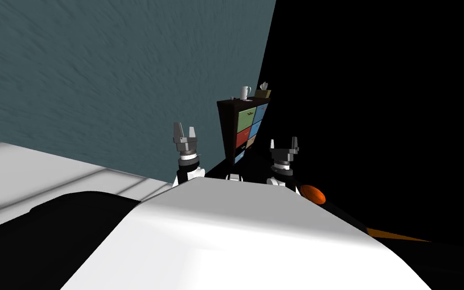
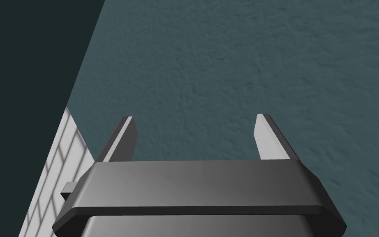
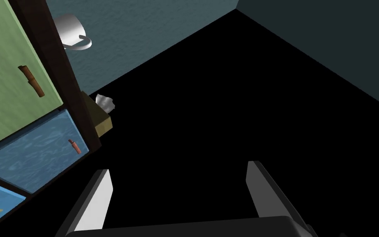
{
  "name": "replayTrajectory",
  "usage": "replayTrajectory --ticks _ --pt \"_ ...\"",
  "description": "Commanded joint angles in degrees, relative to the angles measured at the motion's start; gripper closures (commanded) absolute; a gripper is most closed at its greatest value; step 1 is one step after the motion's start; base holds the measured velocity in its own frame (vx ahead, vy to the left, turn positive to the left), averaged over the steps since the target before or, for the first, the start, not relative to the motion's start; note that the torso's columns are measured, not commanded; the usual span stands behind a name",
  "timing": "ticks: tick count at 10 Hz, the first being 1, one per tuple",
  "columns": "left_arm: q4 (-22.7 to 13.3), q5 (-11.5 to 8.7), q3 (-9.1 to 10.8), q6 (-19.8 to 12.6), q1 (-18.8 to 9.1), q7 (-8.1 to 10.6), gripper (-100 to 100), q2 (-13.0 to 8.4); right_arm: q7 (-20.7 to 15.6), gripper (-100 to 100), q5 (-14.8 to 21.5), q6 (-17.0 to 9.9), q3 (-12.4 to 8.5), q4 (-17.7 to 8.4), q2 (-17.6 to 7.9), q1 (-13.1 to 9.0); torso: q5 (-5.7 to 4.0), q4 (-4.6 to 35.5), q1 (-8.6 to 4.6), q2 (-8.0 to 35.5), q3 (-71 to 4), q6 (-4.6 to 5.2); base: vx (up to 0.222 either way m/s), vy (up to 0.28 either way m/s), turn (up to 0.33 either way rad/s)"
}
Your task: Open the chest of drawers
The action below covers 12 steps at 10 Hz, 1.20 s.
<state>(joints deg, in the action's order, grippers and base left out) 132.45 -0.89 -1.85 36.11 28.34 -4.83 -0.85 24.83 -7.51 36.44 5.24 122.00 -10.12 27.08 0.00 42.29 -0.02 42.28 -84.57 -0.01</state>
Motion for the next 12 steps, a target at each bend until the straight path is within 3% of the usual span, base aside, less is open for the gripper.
replayTrajectory --ticks 1,7,9,12 --pt "0.00 0.00 0.00 0.00 0.00 0.00 0 0.00 4.28 -100 -0.49 0.73 0.95 -1.54 -0.96 0.36 0.00 0.00 0.03 0.01 -0.01 0.03 0.059 -0.034 0.113" --pt "0.00 0.00 0.00 0.00 0.01 0.00 0 0.00 13.83 -100 -1.84 1.85 2.75 -4.99 -2.43 0.81 0.01 0.01 0.03 0.05 0.02 0.03 0.068 -0.047 0.117" --pt "0.00 0.00 0.00 0.00 0.01 0.00 0 0.00 16.05 -100 -1.84 1.85 2.75 -4.99 -2.43 0.81 0.01 0.00 0.04 0.02 0.00 0.02 0.044 -0.035 0.049" --pt "0.00 0.00 0.00 0.00 0.00 0.00 0 0.00 21.42 -100 -2.93 2.57 4.02 -7.40 -3.07 1.10 0.00 0.00 0.01 0.00 -0.01 0.02 0.052 -0.045 0.148"
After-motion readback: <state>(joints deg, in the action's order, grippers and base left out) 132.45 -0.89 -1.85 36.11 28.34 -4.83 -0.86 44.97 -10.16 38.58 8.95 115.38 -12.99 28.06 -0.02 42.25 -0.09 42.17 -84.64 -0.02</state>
